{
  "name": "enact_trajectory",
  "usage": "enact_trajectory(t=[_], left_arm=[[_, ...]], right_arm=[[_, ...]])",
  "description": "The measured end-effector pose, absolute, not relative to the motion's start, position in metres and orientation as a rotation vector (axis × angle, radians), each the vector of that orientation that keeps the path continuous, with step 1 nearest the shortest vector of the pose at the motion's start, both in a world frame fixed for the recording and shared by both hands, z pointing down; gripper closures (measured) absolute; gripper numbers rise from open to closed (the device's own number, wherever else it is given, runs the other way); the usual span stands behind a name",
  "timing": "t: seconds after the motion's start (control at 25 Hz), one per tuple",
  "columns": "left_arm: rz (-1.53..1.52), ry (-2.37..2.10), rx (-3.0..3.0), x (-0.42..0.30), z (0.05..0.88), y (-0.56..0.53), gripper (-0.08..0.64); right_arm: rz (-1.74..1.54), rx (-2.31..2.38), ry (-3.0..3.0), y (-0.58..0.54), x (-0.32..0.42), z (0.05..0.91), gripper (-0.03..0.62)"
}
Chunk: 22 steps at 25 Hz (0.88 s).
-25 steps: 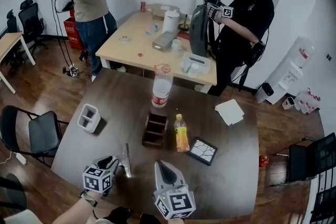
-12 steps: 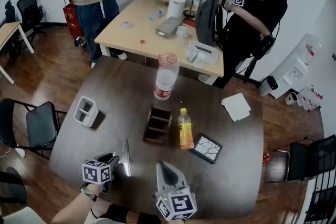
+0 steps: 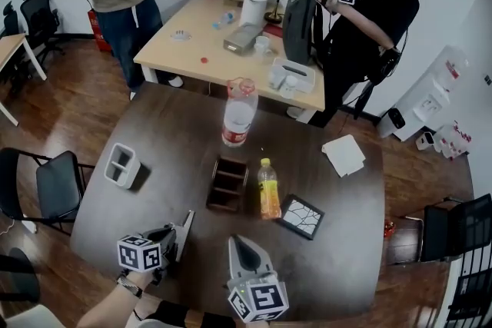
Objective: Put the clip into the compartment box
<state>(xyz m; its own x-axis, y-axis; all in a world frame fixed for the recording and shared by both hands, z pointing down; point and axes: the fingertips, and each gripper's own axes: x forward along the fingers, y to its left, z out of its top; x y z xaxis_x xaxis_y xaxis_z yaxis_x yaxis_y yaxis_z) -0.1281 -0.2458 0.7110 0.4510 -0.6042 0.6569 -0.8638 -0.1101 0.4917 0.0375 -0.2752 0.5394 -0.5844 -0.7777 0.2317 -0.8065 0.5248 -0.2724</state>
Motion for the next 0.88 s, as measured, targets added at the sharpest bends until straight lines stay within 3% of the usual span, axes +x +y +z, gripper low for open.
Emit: enact_trajectory(t=[0.24, 0.52, 0.88], left_arm=[[0.261, -1.162, 2.004, -0.093, 0.665, -0.252, 0.552], [-0.287, -1.162, 2.448, -0.072, 0.555, -0.307, 0.549], [-0.313, -1.121, 2.709, -0.034, 0.529, -0.401, 0.549]], right_arm=[[0.518, 1.432, -2.674, -0.279, 0.049, 0.528, 0.6], [0.483, 1.53, -2.653, -0.279, 0.083, 0.517, 0.6], [0.586, 1.528, -2.6, -0.275, 0.101, 0.525, 0.6]])
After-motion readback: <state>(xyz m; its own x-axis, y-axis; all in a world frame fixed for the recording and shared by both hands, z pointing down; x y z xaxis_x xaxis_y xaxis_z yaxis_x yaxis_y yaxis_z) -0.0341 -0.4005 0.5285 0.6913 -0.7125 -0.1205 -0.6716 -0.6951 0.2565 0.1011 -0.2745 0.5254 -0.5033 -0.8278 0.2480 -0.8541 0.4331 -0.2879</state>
